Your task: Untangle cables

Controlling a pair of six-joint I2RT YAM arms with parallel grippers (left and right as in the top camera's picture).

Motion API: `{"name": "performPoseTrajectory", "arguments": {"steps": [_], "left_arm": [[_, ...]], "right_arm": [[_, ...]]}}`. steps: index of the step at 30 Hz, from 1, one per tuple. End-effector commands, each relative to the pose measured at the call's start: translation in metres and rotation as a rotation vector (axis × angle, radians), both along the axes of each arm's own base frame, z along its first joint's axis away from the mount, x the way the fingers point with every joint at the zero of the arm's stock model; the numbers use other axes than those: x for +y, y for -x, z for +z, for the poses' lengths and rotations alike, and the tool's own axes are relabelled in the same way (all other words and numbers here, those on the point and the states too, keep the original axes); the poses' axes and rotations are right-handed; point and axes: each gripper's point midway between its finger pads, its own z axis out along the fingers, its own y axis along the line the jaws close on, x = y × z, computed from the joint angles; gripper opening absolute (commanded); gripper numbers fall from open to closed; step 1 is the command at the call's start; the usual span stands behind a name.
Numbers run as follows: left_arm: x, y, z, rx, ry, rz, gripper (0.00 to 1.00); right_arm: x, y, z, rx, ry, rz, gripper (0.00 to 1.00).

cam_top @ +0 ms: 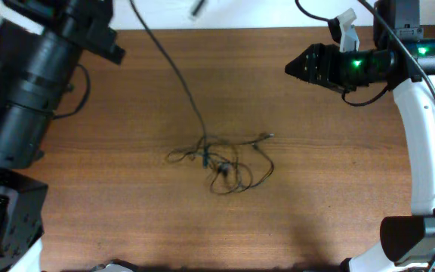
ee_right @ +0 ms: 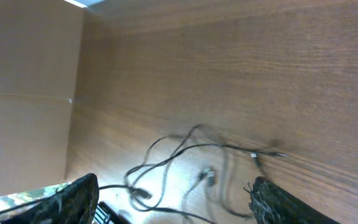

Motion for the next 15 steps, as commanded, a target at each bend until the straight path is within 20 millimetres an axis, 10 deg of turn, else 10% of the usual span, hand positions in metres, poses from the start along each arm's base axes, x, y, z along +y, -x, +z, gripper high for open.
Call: {"name": "performPoseTrajectory", "arguments": {"steps": [1, 15], "left_arm": [[0.031, 0.02, 0.03, -0.139, 0.006, 0.162, 0.0], [0.058, -0.019, 0.002, -0.008, -0.026, 0.4, 0.0]], "right_arm": [[0.001, 0.0, -0.002, 0.002, 0.021, 0.001, 0.79], [0.163, 0.083, -0.095, -0.074, 0.15, 0.659, 0.99]]}}
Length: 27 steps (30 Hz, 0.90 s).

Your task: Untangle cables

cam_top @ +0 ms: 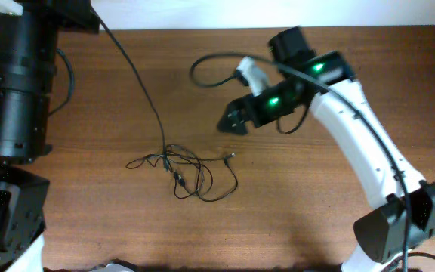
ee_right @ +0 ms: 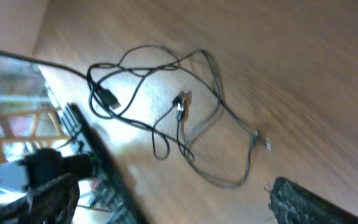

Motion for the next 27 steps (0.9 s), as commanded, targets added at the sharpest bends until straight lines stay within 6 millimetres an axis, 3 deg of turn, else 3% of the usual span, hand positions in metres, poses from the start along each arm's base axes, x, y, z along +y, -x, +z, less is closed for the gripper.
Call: {"name": "performPoseTrajectory", "arguments": {"steps": [1, 5, 11, 13, 18, 20, 22, 27], "left_arm": [[0.014, 0.0, 0.002, -0.002, -0.001, 0.084, 0.0], [0.023, -0.004, -0.005, 0.03, -0.01, 0.121, 0.0], [0.023, -0.004, -0.007, 0.036, -0.013, 0.121, 0.0], [0.023, -0.005, -0.009, 0.043, -0.015, 0.121, 0.0], [0.022, -0.007, -0.014, 0.067, -0.025, 0.122, 0.0], [0.028, -0.013, -0.031, 0.135, -0.049, 0.147, 0.0], [0.038, -0.019, -0.047, 0.204, -0.067, 0.192, 0.0], [0.051, -0.023, -0.063, 0.268, -0.085, 0.235, 0.0]], "right_arm": [[0.036, 0.019, -0.029, -0.051, 0.0, 0.127, 0.99], [0.089, 0.039, -0.059, -0.132, -0.065, 0.212, 0.99], [0.124, 0.059, -0.066, -0.155, -0.096, 0.241, 0.99], [0.129, 0.062, -0.085, -0.125, -0.04, 0.21, 0.98], [0.133, 0.055, -0.139, -0.012, 0.069, 0.089, 0.81], [0.13, 0.058, -0.156, 0.061, 0.108, 0.044, 0.78], [0.127, 0.064, -0.16, 0.072, 0.132, 0.061, 0.78], [0.129, 0.121, -0.161, -0.041, 0.097, 0.503, 0.78]]}}
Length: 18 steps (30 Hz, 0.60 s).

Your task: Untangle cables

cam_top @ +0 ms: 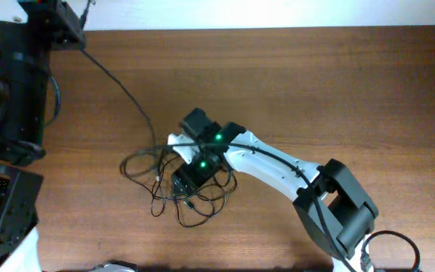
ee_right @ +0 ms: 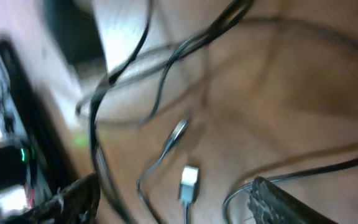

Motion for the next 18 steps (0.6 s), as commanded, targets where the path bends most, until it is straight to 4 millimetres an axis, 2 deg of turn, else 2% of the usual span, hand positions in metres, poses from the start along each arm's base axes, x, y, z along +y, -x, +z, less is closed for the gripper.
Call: {"name": "performPoseTrajectory", "arguments": {"steps": [1, 3, 5, 8, 9, 10, 12, 13, 15, 16, 18], "left_arm": [[0.006, 0.003, 0.003, -0.009, -0.008, 0.024, 0.0], [0.006, 0.003, 0.003, -0.009, -0.007, 0.024, 0.0], [0.006, 0.003, 0.002, -0.005, -0.009, 0.024, 0.0], [0.006, 0.003, 0.002, -0.004, -0.009, 0.024, 0.0], [0.006, 0.002, -0.001, 0.008, -0.011, 0.023, 0.0], [-0.001, -0.002, -0.01, 0.043, -0.025, -0.012, 0.0], [-0.006, -0.01, -0.024, 0.095, -0.039, -0.033, 0.0], [-0.009, -0.02, -0.04, 0.155, -0.049, -0.037, 0.0], [-0.014, -0.038, -0.066, 0.249, -0.069, -0.038, 0.0], [-0.015, -0.042, -0.07, 0.264, -0.072, -0.038, 0.0], [-0.017, -0.051, -0.08, 0.293, -0.078, -0.038, 0.0]], "right_arm": [[0.007, 0.03, -0.002, -0.057, -0.039, 0.226, 0.78], [0.009, 0.04, -0.008, -0.03, -0.026, 0.243, 0.78], [0.01, 0.048, -0.017, 0.005, 0.003, 0.232, 0.69], [0.007, 0.039, -0.018, 0.01, 0.015, 0.187, 0.25], [0.002, 0.018, -0.019, 0.01, 0.049, 0.07, 0.08], [-0.005, -0.01, -0.012, -0.006, 0.068, -0.038, 0.04], [-0.015, -0.045, 0.007, -0.036, 0.06, -0.146, 0.04], [-0.038, -0.087, 0.037, -0.089, 0.082, -0.283, 0.04], [-0.09, -0.149, 0.099, -0.185, 0.108, -0.464, 0.04], [-0.112, -0.166, 0.117, -0.2, 0.128, -0.549, 0.04], [-0.146, -0.187, 0.136, -0.224, 0.152, -0.655, 0.04]]}}
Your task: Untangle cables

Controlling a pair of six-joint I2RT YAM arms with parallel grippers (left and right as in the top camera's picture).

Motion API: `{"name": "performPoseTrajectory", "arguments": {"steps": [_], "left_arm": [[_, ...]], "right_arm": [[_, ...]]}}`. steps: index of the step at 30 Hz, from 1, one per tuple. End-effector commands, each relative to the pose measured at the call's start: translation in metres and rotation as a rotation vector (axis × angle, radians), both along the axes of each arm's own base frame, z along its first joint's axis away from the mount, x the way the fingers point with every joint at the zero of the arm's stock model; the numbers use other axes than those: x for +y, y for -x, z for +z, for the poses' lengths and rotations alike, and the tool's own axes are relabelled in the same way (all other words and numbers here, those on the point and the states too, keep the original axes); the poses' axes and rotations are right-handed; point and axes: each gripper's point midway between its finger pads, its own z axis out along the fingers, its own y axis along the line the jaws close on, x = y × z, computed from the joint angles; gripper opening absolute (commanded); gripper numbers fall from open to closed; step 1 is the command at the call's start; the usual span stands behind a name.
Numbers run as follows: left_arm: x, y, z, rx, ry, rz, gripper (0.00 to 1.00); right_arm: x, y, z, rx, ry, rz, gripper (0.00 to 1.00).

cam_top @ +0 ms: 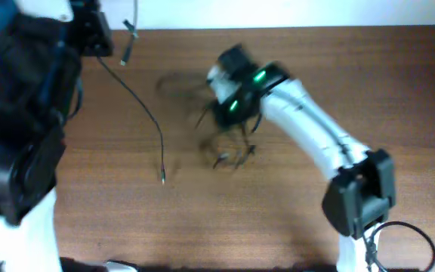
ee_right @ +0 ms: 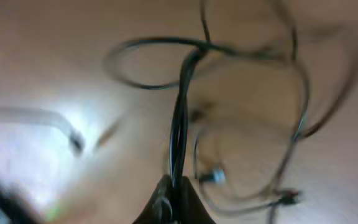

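Note:
My right gripper [ee_right: 178, 198] is shut on a few dark cable strands that rise straight out of its jaws. In the overhead view the right gripper [cam_top: 229, 106] sits toward the table's rear middle. The blurred cable tangle [cam_top: 229, 147] trails from it toward the front. Loops and small plugs of the tangle [ee_right: 253, 118] show in the right wrist view. A long black cable [cam_top: 138, 113] runs from my left gripper [cam_top: 103, 41] at the rear left. Its free end [cam_top: 162, 177] lies apart from the tangle. The left gripper's fingers are hard to make out.
The brown wooden table [cam_top: 368, 91] fills the view, its rear edge meeting a white wall. My left arm's dark body [cam_top: 21, 113] covers the left side. The right arm's white links [cam_top: 308, 136] cross the middle right, with its base [cam_top: 357, 196] at the front right.
My right gripper was open and low over the tangle at mid-table. Now it is shut on strands, farther back, with the tangle trailing from it. The long cable's end lies apart from the tangle.
The tangle lay at mid-table, joined to the long cable from my left gripper, while my right gripper stood open at the rear right. The right gripper was then over the middle, then low on the tangle. Now it holds strands, and the long cable is separate.

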Motion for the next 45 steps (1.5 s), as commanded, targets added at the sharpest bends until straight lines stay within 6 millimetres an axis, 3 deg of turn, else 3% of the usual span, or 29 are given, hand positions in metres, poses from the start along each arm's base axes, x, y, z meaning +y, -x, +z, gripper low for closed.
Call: {"name": "performPoseTrajectory", "arguments": {"steps": [1, 3, 6, 9, 10, 11, 12, 13, 14, 16, 18, 20, 22, 24, 26, 28, 29, 30, 32, 34, 36, 38, 39, 43, 45], "left_arm": [[-0.003, -0.015, -0.013, 0.04, -0.016, -0.003, 0.0], [-0.004, -0.022, -0.022, 0.07, -0.024, -0.002, 0.0], [-0.003, -0.022, -0.024, 0.078, -0.027, 0.003, 0.0], [0.02, -0.018, -0.031, 0.108, -0.059, 0.131, 0.0], [0.029, -0.014, -0.042, 0.157, -0.083, 0.178, 0.0], [0.034, -0.012, -0.049, 0.189, -0.094, 0.192, 0.0], [0.045, -0.012, -0.059, 0.229, -0.103, 0.22, 0.0], [0.06, -0.011, -0.065, 0.258, -0.104, 0.264, 0.0], [0.08, -0.009, -0.067, 0.263, -0.086, 0.326, 0.0], [0.116, 0.0, -0.053, 0.221, -0.052, 0.43, 0.0], [0.141, 0.015, -0.033, 0.157, -0.012, 0.489, 0.0], [0.163, 0.023, -0.026, 0.127, -0.007, 0.564, 0.0], [0.208, 0.026, 0.02, -0.044, -0.108, 0.757, 0.0], [0.232, 0.043, 0.047, -0.146, -0.133, 0.883, 0.0], [0.256, 0.055, 0.041, -0.122, -0.14, 0.977, 0.0], [0.285, 0.054, -0.001, -0.007, -0.056, 1.055, 0.0], [0.304, 0.058, -0.045, 0.097, 0.055, 1.127, 0.0], [0.311, 0.061, -0.066, 0.142, 0.112, 1.165, 0.0], [0.33, 0.078, -0.128, 0.26, 0.303, 1.309, 0.0], [0.343, 0.1, -0.207, 0.399, 0.514, 1.516, 0.0], [0.347, 0.11, -0.281, 0.534, 0.6, 1.659, 0.0], [0.343, 0.119, -0.34, 0.607, 0.658, 1.771, 0.0], [0.341, 0.121, -0.365, 0.64, 0.66, 1.795, 0.0], [0.33, 0.12, -0.435, 0.66, 0.771, 1.825, 0.0], [0.324, 0.127, -0.456, 0.576, 0.86, 1.915, 0.01]], "right_arm": [[-0.054, -0.031, 0.036, -0.071, 0.047, -0.183, 0.04], [-0.07, -0.024, 0.019, -0.014, 0.102, -0.207, 0.04], [-0.077, -0.004, -0.013, 0.076, 0.169, -0.197, 0.04], [-0.081, 0.014, -0.036, 0.156, 0.194, -0.186, 0.04], [-0.082, 0.019, -0.04, 0.178, 0.202, -0.184, 0.07], [-0.083, 0.02, -0.041, 0.181, 0.203, -0.184, 0.24], [-0.083, 0.02, -0.04, 0.18, 0.203, -0.184, 0.66], [-0.083, 0.02, -0.04, 0.181, 0.203, -0.185, 0.89], [-0.083, 0.02, -0.04, 0.181, 0.202, -0.186, 0.97], [-0.082, 0.02, -0.04, 0.186, 0.192, -0.183, 0.99], [-0.081, 0.02, -0.04, 0.185, 0.188, -0.182, 0.99], [-0.08, 0.021, -0.04, 0.19, 0.187, -0.181, 0.99], [-0.08, 0.021, -0.04, 0.19, 0.187, -0.18, 0.99], [-0.082, 0.024, -0.04, 0.201, 0.193, -0.18, 0.99], [-0.082, 0.025, -0.04, 0.207, 0.192, -0.179, 0.99], [-0.081, 0.026, -0.04, 0.211, 0.186, -0.177, 0.99], [-0.081, 0.027, -0.04, 0.214, 0.188, -0.176, 0.99], [-0.081, 0.027, -0.04, 0.214, 0.188, -0.176, 0.99], [-0.081, 0.027, -0.04, 0.214, 0.188, -0.176, 0.99], [-0.081, 0.027, -0.04, 0.214, 0.188, -0.176, 0.99], [-0.081, 0.027, -0.04, 0.213, 0.188, -0.176, 0.99], [-0.081, 0.027, -0.04, 0.213, 0.189, -0.172, 0.99], [-0.081, 0.027, -0.04, 0.213, 0.189, -0.169, 0.99], [-0.083, 0.031, -0.041, 0.228, 0.198, -0.169, 0.99], [-0.083, 0.031, -0.041, 0.228, 0.198, -0.169, 1.0]]}}
